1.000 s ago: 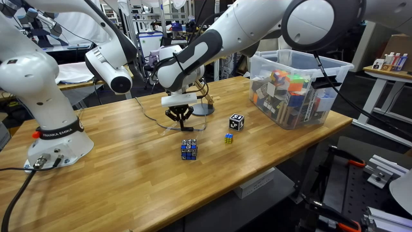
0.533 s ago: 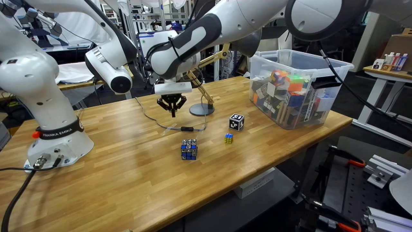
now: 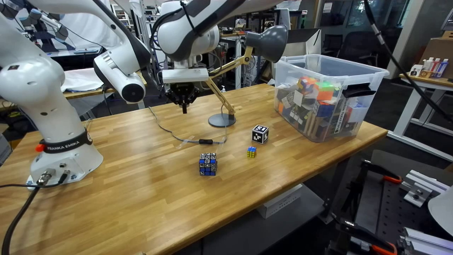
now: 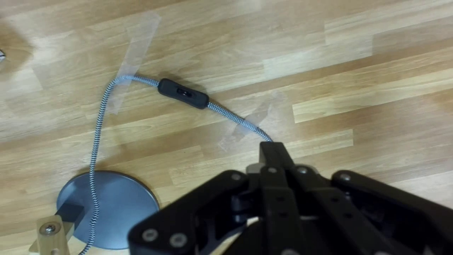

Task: Turn off the desk lamp

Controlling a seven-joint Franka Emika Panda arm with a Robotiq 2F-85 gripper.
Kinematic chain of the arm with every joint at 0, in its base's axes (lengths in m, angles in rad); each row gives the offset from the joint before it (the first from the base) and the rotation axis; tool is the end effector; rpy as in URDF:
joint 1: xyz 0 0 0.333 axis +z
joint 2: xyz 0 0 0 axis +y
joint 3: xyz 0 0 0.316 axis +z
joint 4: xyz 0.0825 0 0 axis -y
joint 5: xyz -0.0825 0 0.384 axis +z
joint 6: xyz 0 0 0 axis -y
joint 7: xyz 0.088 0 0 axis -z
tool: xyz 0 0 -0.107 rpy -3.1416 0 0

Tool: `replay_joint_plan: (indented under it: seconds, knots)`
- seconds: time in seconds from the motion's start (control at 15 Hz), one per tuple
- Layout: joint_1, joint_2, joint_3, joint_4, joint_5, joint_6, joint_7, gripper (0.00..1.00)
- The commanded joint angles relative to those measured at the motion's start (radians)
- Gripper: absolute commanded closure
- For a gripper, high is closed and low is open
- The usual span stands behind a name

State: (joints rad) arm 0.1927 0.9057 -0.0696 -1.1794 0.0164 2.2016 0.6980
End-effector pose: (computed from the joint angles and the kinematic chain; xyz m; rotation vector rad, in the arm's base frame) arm 0.7663 0.1116 0.2510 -3.0053 0.8544 -0.1944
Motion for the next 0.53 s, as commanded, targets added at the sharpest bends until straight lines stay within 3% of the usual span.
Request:
replay_joint_plan:
  seconds: [0.0, 0.47]
  knots:
    - [0.023, -0.170, -0.029, -0.241, -0.045, 0.021, 0.000, 1.00]
    - [0.039, -0.459, -0.032, -0.565, -0.167, 0.069, 0.016, 1.00]
